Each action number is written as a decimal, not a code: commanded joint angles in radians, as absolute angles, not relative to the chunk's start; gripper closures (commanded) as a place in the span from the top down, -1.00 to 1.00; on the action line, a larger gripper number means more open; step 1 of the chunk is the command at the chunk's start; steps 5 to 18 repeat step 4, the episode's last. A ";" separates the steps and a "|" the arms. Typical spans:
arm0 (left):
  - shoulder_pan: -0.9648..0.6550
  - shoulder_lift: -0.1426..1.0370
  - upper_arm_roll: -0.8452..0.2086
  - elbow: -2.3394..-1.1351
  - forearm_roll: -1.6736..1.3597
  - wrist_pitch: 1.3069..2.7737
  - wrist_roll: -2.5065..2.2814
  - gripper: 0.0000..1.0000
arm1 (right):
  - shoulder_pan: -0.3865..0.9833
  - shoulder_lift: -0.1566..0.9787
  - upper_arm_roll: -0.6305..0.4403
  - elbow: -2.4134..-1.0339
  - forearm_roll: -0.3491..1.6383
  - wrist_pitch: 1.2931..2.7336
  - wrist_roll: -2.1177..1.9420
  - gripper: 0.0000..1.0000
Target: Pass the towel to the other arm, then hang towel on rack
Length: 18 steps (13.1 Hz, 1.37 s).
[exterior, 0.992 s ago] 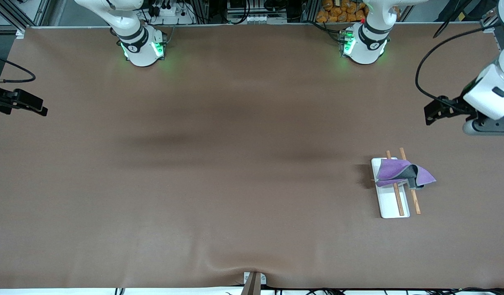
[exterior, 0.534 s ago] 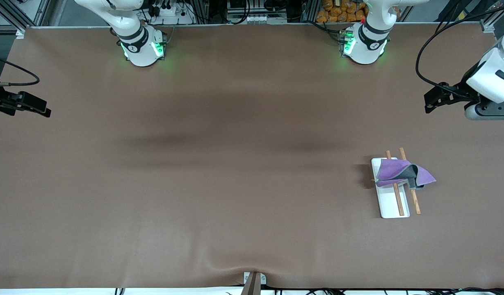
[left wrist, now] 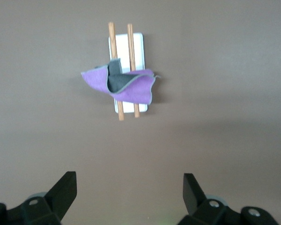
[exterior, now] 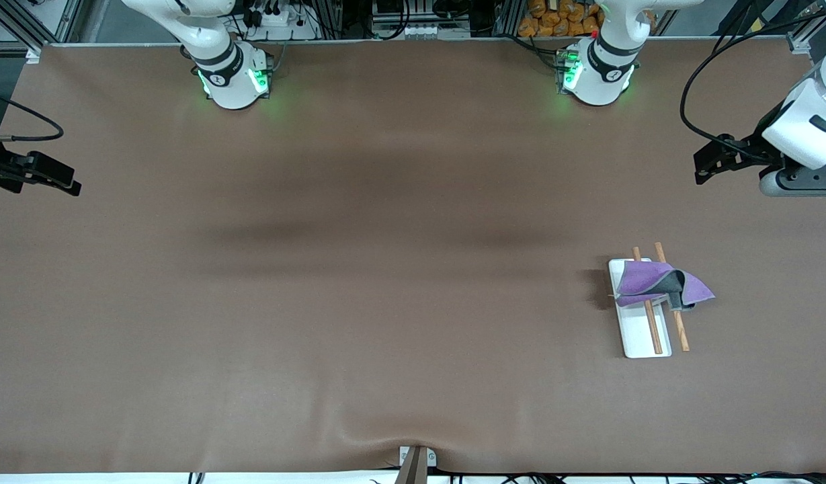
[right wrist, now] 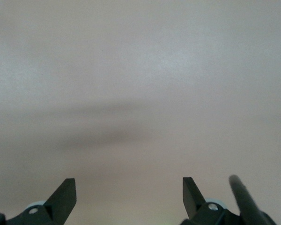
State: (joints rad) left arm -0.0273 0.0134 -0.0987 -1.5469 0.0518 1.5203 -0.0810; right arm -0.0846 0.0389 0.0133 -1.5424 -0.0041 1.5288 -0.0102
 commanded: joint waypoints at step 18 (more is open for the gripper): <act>-0.003 -0.017 -0.094 -1.546 0.006 1.433 -0.116 1.00 | -0.106 0.009 0.026 -1.578 -0.014 1.546 -0.011 1.00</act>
